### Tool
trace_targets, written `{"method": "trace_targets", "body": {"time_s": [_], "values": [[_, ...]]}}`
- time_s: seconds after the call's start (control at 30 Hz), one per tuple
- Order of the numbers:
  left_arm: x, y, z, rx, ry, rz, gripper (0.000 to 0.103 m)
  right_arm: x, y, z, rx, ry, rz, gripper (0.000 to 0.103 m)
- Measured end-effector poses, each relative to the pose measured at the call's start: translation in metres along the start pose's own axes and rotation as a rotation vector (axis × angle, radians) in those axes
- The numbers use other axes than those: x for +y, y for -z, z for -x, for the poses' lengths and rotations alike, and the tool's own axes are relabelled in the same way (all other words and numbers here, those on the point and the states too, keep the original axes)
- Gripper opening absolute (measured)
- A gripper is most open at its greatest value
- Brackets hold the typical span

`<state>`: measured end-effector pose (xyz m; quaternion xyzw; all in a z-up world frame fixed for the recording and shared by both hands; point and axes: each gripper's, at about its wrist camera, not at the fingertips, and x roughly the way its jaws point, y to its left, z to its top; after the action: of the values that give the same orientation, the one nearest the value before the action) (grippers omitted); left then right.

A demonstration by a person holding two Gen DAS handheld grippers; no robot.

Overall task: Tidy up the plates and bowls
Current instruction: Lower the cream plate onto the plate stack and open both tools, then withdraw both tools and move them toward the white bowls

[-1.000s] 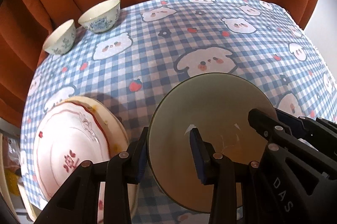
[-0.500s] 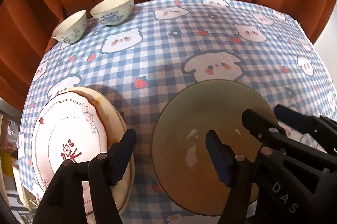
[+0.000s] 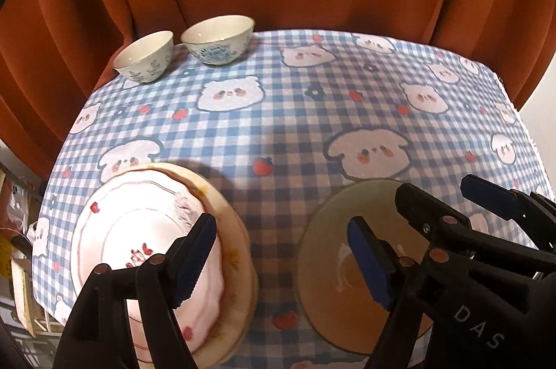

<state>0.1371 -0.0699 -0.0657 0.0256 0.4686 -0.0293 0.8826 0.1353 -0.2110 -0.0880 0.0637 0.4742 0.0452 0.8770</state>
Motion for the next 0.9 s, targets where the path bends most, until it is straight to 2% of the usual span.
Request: {"method": "trace_targets", "body": {"time_s": [0.3,0.47,0.9], "values": [[0.051,-0.018,0.009,-0.037,0.036,-0.015,0.08,0.046,-0.018,0.008,-0.05,0.033,0.022,0.07],[0.09,-0.031,0.017,-0.073,0.06,-0.014,0.084,0.083,-0.034,0.018,-0.074,0.042,0.019,0.07],[0.187,-0.065,0.013,-0.125,0.029,-0.039,0.084,0.18,-0.072,0.005,-0.129,0.052,-0.01,0.07]]}}
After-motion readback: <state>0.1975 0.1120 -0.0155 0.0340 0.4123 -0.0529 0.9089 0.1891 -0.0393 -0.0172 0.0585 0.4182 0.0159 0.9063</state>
